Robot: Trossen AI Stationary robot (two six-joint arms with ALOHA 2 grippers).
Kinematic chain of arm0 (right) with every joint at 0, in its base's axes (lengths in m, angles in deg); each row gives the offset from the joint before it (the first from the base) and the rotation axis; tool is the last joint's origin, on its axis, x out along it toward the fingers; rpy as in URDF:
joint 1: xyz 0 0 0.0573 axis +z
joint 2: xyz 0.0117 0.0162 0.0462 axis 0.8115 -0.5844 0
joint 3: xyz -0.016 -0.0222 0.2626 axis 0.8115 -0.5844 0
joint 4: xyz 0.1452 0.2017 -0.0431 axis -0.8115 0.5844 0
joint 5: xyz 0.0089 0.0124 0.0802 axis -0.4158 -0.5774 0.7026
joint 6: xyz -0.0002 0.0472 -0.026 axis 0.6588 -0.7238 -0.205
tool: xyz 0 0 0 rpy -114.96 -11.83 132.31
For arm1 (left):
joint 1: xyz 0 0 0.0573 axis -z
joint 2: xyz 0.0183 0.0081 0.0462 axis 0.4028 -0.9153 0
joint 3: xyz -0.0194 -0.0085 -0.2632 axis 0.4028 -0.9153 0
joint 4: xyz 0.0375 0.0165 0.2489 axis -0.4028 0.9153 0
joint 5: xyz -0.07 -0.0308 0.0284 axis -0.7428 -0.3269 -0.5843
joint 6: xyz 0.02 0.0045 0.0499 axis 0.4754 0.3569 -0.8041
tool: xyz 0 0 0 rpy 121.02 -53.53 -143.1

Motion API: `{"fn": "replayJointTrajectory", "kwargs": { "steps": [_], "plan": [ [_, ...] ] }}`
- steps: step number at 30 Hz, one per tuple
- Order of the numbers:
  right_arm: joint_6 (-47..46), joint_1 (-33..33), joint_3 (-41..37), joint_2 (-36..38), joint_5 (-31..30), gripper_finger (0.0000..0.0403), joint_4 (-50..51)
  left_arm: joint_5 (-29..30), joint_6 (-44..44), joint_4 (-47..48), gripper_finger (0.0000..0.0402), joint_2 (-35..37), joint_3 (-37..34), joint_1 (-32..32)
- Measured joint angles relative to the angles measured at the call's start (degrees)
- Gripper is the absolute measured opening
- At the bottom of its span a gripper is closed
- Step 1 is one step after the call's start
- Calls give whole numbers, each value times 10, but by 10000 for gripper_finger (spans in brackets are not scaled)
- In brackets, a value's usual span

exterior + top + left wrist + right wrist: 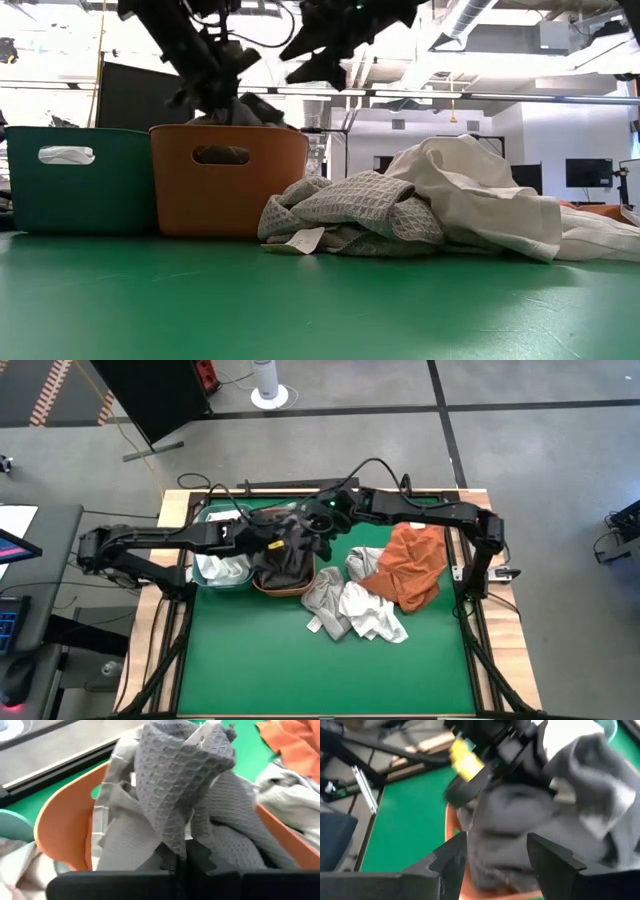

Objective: Sort towels by color in basket
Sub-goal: Put the black towel into the orange bin

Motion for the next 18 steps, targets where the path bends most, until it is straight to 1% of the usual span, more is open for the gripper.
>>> {"fn": "replayJointTrajectory", "kwargs": {
  "steps": [3,7,10,12,15,18],
  "plan": [
    [12,0,0,12,0,233,46,-13,-1,-49,2,0,-29,-23],
    [18,-5,0,30,0,233,94,-52,-2,-141,1,-7,-69,-58],
    [19,-10,0,44,0,233,126,-88,4,-182,1,-15,-86,-84],
    [30,-14,0,54,0,233,136,-116,11,-220,1,-35,-86,-95],
    [45,-15,0,65,-4,233,142,-157,15,-230,1,-76,-86,-102],
    [54,-14,0,67,-4,233,148,-185,13,-241,1,-126,-69,-98]
  ]
}}
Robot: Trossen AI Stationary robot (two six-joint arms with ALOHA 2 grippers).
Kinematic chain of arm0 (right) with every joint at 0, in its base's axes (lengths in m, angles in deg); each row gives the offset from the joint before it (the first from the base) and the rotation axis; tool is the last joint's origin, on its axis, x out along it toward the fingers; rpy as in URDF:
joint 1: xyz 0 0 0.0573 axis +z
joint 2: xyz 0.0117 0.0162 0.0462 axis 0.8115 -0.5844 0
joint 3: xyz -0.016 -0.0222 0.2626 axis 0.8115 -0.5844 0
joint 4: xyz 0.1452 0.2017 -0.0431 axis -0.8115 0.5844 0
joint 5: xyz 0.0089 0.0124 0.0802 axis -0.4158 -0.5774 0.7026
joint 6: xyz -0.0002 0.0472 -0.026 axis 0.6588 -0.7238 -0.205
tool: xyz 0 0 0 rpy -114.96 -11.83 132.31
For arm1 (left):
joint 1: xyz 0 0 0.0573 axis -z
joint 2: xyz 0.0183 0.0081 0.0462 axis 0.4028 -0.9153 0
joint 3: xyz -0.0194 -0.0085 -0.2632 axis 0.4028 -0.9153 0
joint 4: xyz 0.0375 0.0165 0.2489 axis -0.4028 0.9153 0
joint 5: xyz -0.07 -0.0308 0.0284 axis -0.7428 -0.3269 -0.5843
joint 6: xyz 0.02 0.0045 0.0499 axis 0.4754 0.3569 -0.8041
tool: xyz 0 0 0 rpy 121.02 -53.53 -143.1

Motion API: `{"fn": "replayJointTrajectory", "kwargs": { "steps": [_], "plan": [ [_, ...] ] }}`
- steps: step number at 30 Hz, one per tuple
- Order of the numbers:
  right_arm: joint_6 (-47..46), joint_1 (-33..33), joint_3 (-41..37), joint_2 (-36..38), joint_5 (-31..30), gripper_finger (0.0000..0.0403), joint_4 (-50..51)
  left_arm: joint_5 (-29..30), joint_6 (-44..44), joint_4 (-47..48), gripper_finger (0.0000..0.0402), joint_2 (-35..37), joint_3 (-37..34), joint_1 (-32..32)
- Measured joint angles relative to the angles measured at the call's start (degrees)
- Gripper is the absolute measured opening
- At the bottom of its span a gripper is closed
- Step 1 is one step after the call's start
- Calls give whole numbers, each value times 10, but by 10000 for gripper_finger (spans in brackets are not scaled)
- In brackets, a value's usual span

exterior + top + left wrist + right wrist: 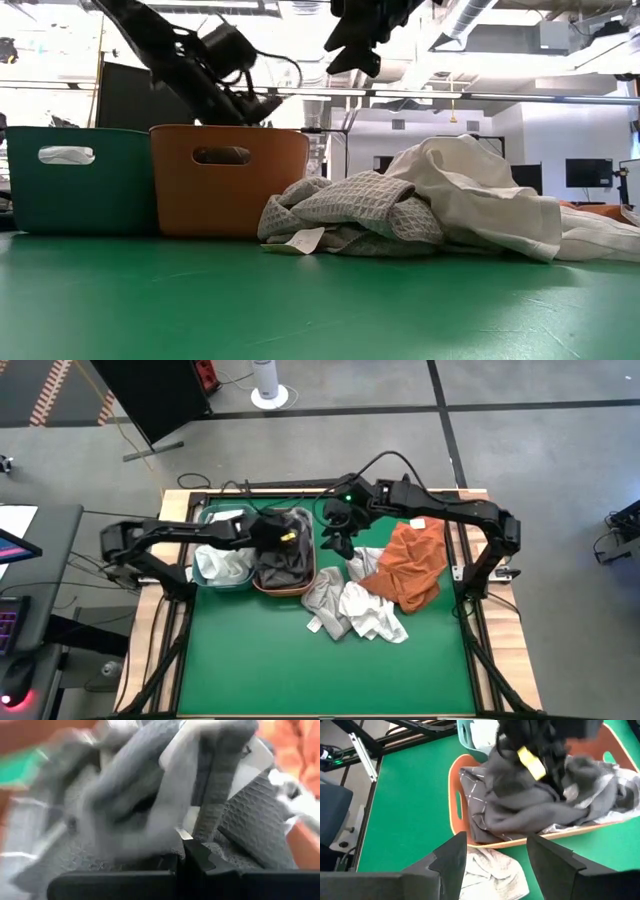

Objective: Sort towels by color in basket
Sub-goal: Put the black towel into the orange bin

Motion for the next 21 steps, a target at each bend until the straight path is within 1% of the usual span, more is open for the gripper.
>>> {"fn": "replayJointTrajectory", "kwargs": {
  "steps": [3,7,10,15,21],
  "plan": [
    [4,-2,0,0,0,233,18,-17,-4,15,1,-52,25,4],
    [18,-3,0,0,-1,233,47,-17,-5,62,2,-100,62,6],
    [24,-2,0,0,-1,233,63,-18,-25,75,18,-122,78,6],
    [26,-3,0,0,-1,232,80,-17,-47,73,73,-121,82,5],
    [40,-2,0,0,-1,232,98,-23,-60,104,162,-105,109,2]
  ]
}}
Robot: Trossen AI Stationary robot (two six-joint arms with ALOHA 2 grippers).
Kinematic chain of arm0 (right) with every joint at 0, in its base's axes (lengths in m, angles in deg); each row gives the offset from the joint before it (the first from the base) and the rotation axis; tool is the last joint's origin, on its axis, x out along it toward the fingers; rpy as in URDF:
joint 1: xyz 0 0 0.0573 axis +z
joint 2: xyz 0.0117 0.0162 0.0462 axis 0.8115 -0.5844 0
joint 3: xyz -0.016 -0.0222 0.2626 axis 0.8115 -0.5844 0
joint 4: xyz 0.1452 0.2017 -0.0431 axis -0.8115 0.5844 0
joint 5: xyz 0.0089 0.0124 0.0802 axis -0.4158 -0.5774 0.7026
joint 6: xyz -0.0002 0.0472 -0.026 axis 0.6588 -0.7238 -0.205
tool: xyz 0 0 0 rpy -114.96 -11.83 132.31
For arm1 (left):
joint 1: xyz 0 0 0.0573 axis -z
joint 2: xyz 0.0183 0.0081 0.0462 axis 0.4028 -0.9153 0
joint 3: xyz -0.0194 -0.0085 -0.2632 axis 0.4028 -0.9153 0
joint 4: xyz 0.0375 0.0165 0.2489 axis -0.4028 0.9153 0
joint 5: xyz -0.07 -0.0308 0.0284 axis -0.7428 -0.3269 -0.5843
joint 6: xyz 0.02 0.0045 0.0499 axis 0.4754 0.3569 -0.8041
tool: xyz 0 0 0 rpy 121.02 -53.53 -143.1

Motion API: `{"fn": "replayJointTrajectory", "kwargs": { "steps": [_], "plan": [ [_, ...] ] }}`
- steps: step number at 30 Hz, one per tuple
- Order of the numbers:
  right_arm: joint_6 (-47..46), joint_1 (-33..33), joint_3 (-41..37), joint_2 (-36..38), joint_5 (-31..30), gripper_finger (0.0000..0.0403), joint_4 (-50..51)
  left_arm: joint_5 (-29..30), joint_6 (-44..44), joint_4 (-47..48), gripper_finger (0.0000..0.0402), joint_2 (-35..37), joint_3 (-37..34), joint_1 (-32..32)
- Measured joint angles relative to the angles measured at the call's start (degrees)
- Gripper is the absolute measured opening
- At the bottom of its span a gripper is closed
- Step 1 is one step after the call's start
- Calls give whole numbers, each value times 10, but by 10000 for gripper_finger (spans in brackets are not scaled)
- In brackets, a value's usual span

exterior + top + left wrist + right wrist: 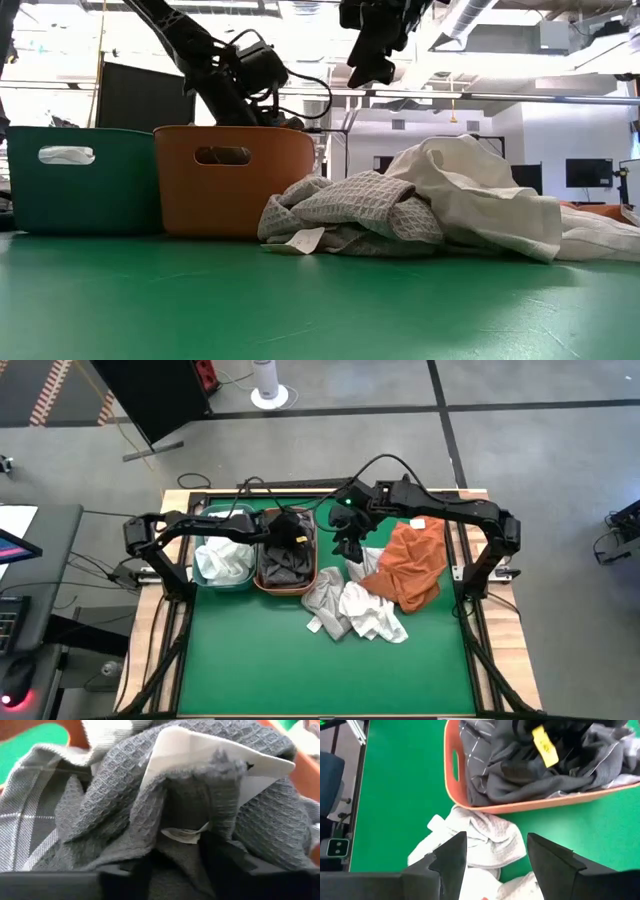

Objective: Sort towels by color in basket
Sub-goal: Put the black towel into the orange bin, then put the light gray towel into the blue bin

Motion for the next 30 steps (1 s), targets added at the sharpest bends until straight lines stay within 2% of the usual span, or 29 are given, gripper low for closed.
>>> {"fn": "replayJointTrajectory", "kwargs": {
  "steps": [5,10,12,18,20,25,27,30],
  "plan": [
    [-2,-7,0,0,0,232,40,-11,-41,68,222,26,47,2],
    [-2,-21,-2,-12,-22,232,142,-12,-98,121,254,70,78,4],
    [-6,-28,-22,-23,-31,232,151,-12,-100,138,264,86,79,4],
    [-90,-47,-123,-24,-38,232,116,-37,-78,170,283,131,80,4],
    [-118,-51,-151,-25,-61,232,102,-44,-72,168,283,148,80,5],
    [-147,-46,-221,-25,-72,232,12,-37,-67,163,282,201,80,8],
    [-157,-37,-242,-25,-101,232,-14,-35,-67,162,282,224,80,8],
    [-163,-22,-275,-25,-187,232,-58,-33,-67,162,282,258,80,8]
  ]
}}
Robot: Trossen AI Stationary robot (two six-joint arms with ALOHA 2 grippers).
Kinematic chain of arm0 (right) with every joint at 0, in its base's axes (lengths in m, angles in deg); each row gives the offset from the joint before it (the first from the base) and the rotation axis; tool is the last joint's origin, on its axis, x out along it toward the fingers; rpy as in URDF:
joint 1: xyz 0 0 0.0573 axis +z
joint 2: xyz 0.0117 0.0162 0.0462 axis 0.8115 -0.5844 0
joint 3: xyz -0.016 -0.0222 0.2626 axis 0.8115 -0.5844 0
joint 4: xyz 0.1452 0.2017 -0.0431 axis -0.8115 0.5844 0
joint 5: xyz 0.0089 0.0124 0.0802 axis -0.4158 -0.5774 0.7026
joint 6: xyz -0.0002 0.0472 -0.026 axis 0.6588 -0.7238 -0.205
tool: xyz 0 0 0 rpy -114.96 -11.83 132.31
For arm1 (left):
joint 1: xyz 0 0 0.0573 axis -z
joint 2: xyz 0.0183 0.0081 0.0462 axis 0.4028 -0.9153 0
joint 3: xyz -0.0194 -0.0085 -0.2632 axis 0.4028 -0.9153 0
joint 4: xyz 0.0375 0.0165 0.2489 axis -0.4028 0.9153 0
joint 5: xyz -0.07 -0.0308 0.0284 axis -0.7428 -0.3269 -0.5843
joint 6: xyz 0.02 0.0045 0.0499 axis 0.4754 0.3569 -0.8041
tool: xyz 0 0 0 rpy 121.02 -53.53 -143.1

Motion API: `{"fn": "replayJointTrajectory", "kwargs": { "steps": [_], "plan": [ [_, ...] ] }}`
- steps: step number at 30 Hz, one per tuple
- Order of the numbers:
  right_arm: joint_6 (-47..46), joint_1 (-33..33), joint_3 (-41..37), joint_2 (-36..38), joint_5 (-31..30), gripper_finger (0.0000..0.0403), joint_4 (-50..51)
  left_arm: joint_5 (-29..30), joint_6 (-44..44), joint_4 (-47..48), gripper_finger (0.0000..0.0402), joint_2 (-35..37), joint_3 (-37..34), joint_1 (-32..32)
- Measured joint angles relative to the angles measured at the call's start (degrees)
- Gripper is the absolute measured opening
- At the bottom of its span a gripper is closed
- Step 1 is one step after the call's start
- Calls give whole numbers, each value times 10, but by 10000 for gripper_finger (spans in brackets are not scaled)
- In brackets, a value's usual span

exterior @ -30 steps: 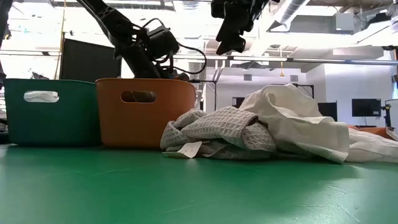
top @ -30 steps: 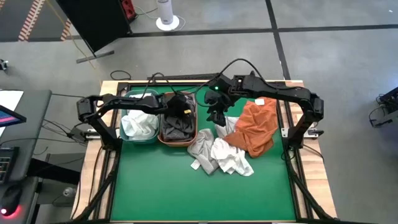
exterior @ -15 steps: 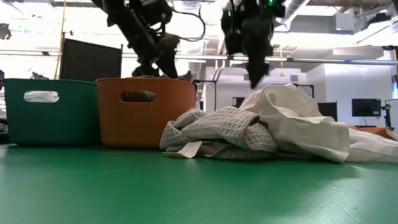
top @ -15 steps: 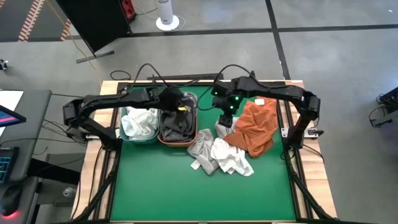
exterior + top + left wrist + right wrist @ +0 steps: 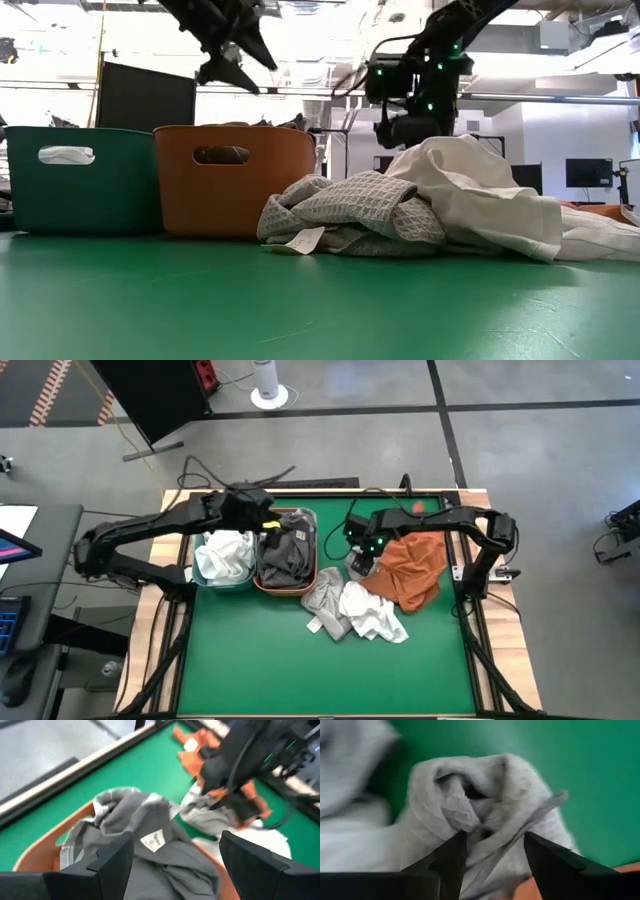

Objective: Sort towels by color in basket
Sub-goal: Put the light gray towel into the blue bin

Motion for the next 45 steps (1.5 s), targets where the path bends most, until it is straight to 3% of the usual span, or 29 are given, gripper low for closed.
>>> {"fn": "replayJointTrajectory", "kwargs": {
  "steps": [6,9,13,14,21,32,45],
  "plan": [
    [-1,6,-34,-3,-13,208,-65,3,0,1,281,60,1,0],
    [7,6,-34,-9,-1,151,-69,21,-6,8,281,79,1,0],
    [20,-2,-33,-28,34,38,-77,36,-13,8,281,95,1,0],
    [20,-4,-33,-32,45,29,-78,36,-13,3,281,98,1,0],
    [1,-8,-17,-16,53,30,-59,32,-16,1,281,105,1,4],
    [0,-39,118,95,5,30,-53,31,-27,-2,281,106,1,21],
    [-8,-40,177,196,26,30,-244,41,-29,-144,281,51,-12,28]
  ]
}}
